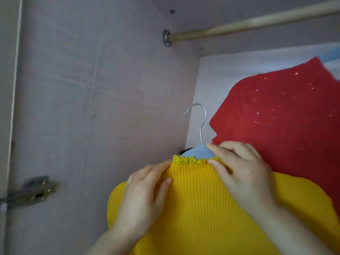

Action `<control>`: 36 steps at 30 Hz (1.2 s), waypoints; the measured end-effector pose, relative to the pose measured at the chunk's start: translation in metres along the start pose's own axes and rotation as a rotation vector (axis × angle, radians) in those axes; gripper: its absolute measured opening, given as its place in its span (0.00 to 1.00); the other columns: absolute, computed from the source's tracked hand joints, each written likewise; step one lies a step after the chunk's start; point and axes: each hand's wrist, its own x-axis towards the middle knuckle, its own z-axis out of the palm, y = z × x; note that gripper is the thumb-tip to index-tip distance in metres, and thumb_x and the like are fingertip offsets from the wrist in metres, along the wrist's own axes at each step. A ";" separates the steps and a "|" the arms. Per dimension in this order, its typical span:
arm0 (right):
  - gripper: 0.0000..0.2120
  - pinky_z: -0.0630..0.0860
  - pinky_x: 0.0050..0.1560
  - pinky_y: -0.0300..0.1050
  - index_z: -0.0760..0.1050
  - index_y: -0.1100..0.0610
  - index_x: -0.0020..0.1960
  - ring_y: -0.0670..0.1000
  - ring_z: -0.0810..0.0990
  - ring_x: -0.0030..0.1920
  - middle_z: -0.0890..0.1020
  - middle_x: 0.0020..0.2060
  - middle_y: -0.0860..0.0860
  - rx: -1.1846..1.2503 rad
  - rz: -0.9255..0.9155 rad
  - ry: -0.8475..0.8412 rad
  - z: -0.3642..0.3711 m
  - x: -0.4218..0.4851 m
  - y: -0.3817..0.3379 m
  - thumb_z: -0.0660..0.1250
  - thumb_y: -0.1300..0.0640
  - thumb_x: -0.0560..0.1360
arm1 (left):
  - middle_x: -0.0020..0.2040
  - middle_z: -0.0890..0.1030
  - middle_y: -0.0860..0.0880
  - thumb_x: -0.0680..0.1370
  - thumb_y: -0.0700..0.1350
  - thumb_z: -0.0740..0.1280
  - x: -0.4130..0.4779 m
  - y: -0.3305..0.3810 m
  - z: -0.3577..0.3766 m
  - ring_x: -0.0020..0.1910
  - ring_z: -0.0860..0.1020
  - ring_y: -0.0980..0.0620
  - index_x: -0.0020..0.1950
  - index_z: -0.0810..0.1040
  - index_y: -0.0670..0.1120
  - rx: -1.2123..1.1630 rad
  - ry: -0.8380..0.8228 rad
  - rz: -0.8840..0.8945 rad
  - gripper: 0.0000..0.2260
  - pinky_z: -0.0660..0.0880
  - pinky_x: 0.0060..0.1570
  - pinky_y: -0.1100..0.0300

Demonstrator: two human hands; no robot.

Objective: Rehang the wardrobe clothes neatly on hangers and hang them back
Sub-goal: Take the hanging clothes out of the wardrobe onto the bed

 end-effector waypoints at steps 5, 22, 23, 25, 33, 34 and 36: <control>0.15 0.69 0.46 0.40 0.80 0.54 0.56 0.50 0.74 0.43 0.80 0.44 0.51 0.271 0.029 -0.099 0.040 -0.087 -0.059 0.63 0.51 0.73 | 0.49 0.79 0.55 0.76 0.52 0.60 -0.110 -0.023 -0.027 0.47 0.77 0.52 0.61 0.76 0.51 0.117 -0.060 -0.209 0.15 0.74 0.49 0.52; 0.13 0.69 0.46 0.39 0.81 0.58 0.55 0.49 0.72 0.41 0.80 0.44 0.51 0.988 -0.158 -0.188 0.064 -0.192 -0.314 0.65 0.55 0.74 | 0.52 0.80 0.51 0.77 0.45 0.61 -0.358 0.017 -0.218 0.49 0.77 0.54 0.60 0.76 0.50 0.678 0.030 -0.686 0.13 0.74 0.48 0.58; 0.13 0.69 0.46 0.39 0.81 0.59 0.54 0.49 0.72 0.41 0.80 0.44 0.51 1.028 -0.180 -0.176 0.059 -0.190 -0.333 0.65 0.55 0.75 | 0.52 0.80 0.51 0.77 0.45 0.60 -0.368 0.024 -0.232 0.50 0.76 0.55 0.60 0.75 0.51 0.715 0.056 -0.700 0.13 0.73 0.49 0.60; 0.12 0.69 0.46 0.40 0.81 0.59 0.54 0.49 0.72 0.41 0.79 0.45 0.50 1.113 -0.211 -0.153 0.045 -0.187 -0.373 0.64 0.55 0.75 | 0.52 0.80 0.51 0.76 0.45 0.60 -0.389 0.039 -0.263 0.50 0.74 0.58 0.60 0.73 0.53 0.790 0.108 -0.740 0.12 0.70 0.50 0.64; 0.15 0.69 0.45 0.37 0.80 0.58 0.55 0.48 0.71 0.42 0.82 0.42 0.54 1.391 -0.341 -0.231 -0.039 -0.182 -0.549 0.67 0.52 0.71 | 0.50 0.81 0.47 0.74 0.38 0.64 -0.477 0.113 -0.397 0.48 0.78 0.50 0.55 0.81 0.45 1.020 0.342 -0.967 0.12 0.78 0.45 0.52; 0.16 0.69 0.45 0.37 0.81 0.58 0.54 0.47 0.71 0.42 0.82 0.42 0.54 1.428 -0.354 -0.234 -0.051 -0.182 -0.572 0.68 0.51 0.71 | 0.50 0.81 0.47 0.74 0.39 0.64 -0.488 0.123 -0.414 0.48 0.77 0.51 0.54 0.81 0.44 1.047 0.355 -0.977 0.11 0.78 0.45 0.52; 0.16 0.69 0.45 0.37 0.81 0.58 0.54 0.46 0.70 0.42 0.81 0.42 0.53 1.491 -0.381 -0.241 -0.074 -0.183 -0.616 0.65 0.50 0.72 | 0.50 0.81 0.47 0.76 0.43 0.62 -0.511 0.142 -0.449 0.48 0.77 0.52 0.55 0.81 0.44 1.107 0.368 -0.989 0.11 0.77 0.47 0.54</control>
